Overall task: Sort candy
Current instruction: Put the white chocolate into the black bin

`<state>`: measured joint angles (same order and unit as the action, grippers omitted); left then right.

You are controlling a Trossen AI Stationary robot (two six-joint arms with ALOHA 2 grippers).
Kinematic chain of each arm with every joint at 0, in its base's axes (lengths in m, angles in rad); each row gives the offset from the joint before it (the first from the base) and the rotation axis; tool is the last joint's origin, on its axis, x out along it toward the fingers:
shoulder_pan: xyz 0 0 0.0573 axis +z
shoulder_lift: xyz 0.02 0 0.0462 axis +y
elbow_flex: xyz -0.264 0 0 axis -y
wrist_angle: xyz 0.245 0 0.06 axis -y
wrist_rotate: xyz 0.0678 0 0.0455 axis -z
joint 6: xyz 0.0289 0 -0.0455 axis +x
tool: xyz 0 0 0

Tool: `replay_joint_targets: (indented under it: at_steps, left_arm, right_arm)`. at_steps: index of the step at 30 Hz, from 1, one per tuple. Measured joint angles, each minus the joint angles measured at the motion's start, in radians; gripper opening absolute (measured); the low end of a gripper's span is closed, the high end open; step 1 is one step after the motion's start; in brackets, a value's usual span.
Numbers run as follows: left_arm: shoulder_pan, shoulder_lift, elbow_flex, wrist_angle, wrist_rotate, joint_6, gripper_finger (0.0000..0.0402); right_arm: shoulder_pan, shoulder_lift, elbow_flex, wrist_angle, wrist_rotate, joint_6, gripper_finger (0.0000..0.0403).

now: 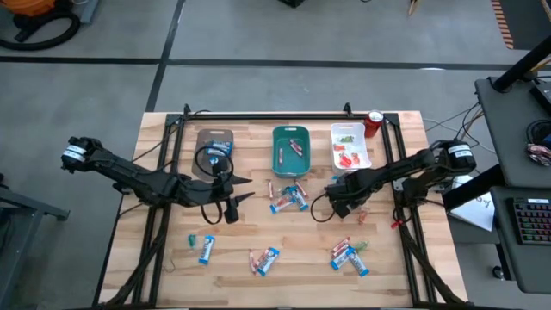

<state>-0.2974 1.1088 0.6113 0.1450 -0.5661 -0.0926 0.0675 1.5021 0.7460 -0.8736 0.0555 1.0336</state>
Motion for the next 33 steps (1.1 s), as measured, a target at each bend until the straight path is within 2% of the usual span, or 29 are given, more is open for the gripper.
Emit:
replay_joint_targets:
  at_steps: [3, 11, 17, 20, 27, 33]
  left_arm:
    - [0.0, 0.0, 0.0, 0.001, 0.0, -0.006, 0.0169]
    - [0.0, 0.0, 0.0, 0.005, 0.018, -0.044, 0.0169]
    - [-0.001, 0.02, -0.003, 0.051, 0.189, -0.057, 0.0169]
    - [-0.001, 0.056, -0.003, 0.1, 0.218, -0.056, 0.0169]
    - [-0.001, 0.188, -0.004, 0.28, 0.218, -0.057, 0.0169]
    - [-0.001, 0.283, -0.002, 0.33, 0.219, -0.112, 0.0169]
  right_arm:
    - [0.0, -0.001, 0.001, 0.008, 0.007, -0.004, 0.0016]
    - [0.021, -0.087, 0.05, -0.051, 0.004, -0.04, 0.001]
    - [0.09, -0.222, 0.076, -0.052, 0.006, -0.032, 0.0008]
    - [0.13, -0.278, 0.079, -0.041, 0.077, -0.024, 0.0008]
    - [0.204, -0.32, 0.071, 0.196, 0.271, -0.083, 0.0008]
    - [0.221, -0.254, 0.068, 0.32, 0.287, -0.129, 0.0008]
